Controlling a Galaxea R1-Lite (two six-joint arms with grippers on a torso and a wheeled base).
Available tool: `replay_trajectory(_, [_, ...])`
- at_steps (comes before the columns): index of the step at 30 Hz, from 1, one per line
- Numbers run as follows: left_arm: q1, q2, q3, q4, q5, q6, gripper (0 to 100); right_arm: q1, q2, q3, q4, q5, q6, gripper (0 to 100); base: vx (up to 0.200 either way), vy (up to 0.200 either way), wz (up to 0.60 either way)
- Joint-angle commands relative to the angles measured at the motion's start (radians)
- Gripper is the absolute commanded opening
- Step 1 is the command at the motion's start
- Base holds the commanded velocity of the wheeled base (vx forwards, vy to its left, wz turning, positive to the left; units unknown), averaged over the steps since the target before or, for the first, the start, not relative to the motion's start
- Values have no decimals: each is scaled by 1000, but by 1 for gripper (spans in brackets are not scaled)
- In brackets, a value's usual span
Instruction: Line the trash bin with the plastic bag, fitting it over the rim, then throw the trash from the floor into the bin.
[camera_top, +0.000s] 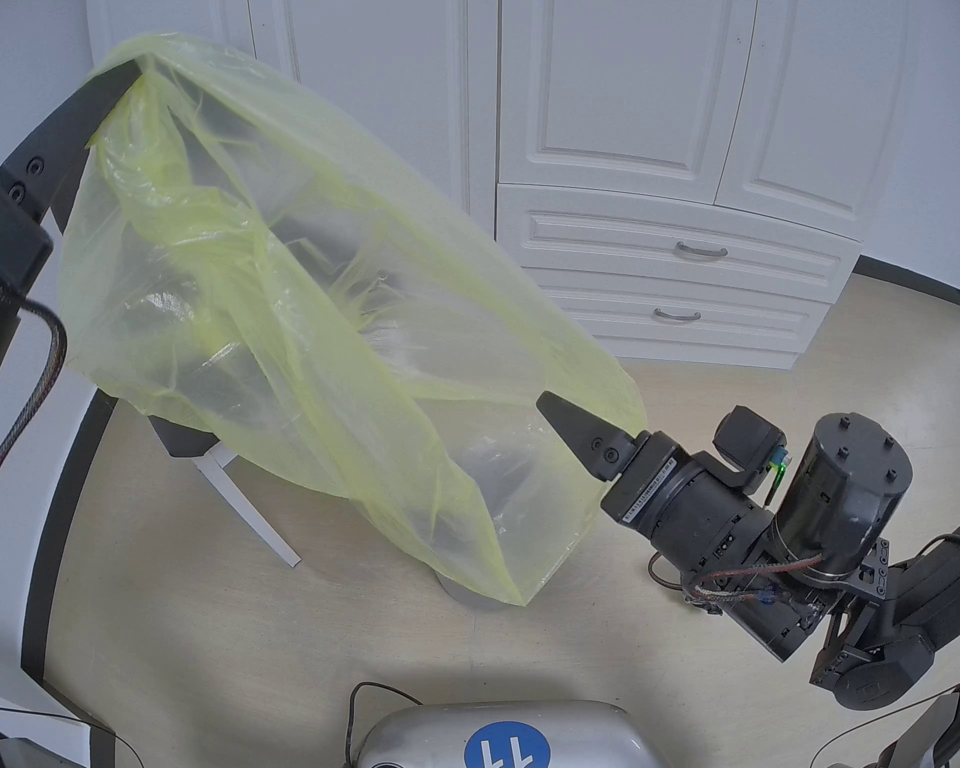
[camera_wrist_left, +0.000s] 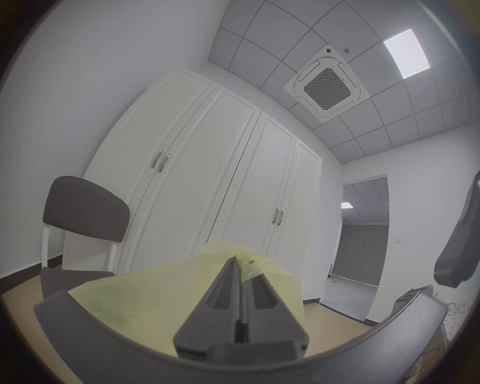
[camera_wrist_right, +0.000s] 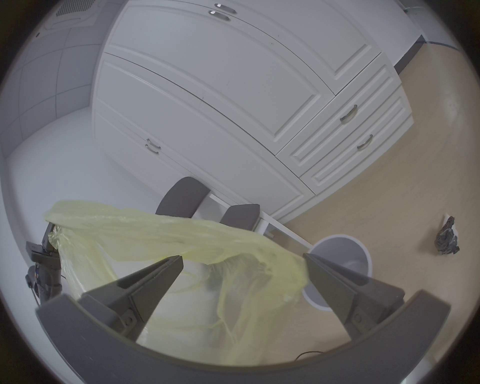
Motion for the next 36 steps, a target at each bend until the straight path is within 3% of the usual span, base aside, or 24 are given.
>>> replay_trajectory(1, [-1, -3, -2, 0, 0, 0, 0, -12, -1, 31, -4, 26, 0, 100, 0, 0, 0])
replay_trajectory(11, [-12, -19, -3, 0, 0, 0, 0, -52, 72, 34, -13, 46, 10, 100, 0, 0, 0])
replay_trajectory(21, [-29, -23, -2, 0, 0, -4, 0, -49, 148, 74, -173, 74, 8, 100, 0, 0, 0])
replay_trajectory(26, [-29, -19, 0, 0, 0, -6, 0, -43, 149, 104, -170, 106, 0, 100, 0, 0, 0])
replay_trajectory(36, [-29, -14, 4, 0, 0, -3, 0, -41, 152, 103, -170, 107, -1, 100, 0, 0, 0])
